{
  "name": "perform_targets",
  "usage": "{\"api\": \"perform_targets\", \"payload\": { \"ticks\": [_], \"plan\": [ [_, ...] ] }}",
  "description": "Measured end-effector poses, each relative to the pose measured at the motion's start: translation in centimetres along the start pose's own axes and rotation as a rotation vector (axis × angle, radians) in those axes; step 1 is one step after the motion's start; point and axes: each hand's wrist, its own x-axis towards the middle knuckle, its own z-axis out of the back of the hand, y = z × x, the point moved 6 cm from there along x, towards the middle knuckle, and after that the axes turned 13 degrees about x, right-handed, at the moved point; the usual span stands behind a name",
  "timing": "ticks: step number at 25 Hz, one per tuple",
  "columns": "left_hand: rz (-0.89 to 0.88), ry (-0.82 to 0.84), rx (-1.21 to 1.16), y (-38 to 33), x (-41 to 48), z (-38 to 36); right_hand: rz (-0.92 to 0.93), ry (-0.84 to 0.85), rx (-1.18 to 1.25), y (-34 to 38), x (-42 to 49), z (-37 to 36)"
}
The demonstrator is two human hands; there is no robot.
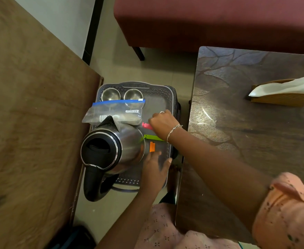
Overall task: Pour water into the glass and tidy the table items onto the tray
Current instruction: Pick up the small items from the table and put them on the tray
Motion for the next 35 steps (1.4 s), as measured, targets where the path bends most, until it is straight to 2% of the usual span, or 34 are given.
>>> {"api": "perform_targets", "payload": {
  "ticks": [4,12,14,16,18,20,23,35],
  "plan": [
    [-0.047,-0.085,-0.028,-0.3,-0.1,0.1,0.011,0.067,-0.028,-0.6,0.8,-2.1],
    [-0.058,-0.1,0.003,0.5,0.3,-0.2,0.01,0.142,-0.031,0.0,0.9,-3.2],
    [-0.086,-0.119,0.048,0.3,0.2,-0.2,0.031,-0.002,0.065,-0.3,-0.1,-2.0],
    [-0.119,-0.166,0.132,-0.3,-0.1,-0.1,0.109,-0.282,0.148,-0.8,-2.1,-0.2],
    [-0.187,-0.264,0.27,-1.6,-0.6,-0.1,0.116,-0.509,0.128,-2.1,-5.6,0.4],
    [-0.263,-0.349,0.422,-3.6,-1.0,-0.9,0.041,-0.647,0.12,-3.8,-9.4,0.2],
    [-0.357,-0.4,0.503,-7.1,-1.8,-2.9,-0.118,-0.663,0.118,-6.9,-14.7,-1.2],
    [-0.715,-0.206,0.694,-27.5,-9.6,-21.1,-0.62,-0.659,0.18,-26.8,-40.7,-6.9]
  ]
}}
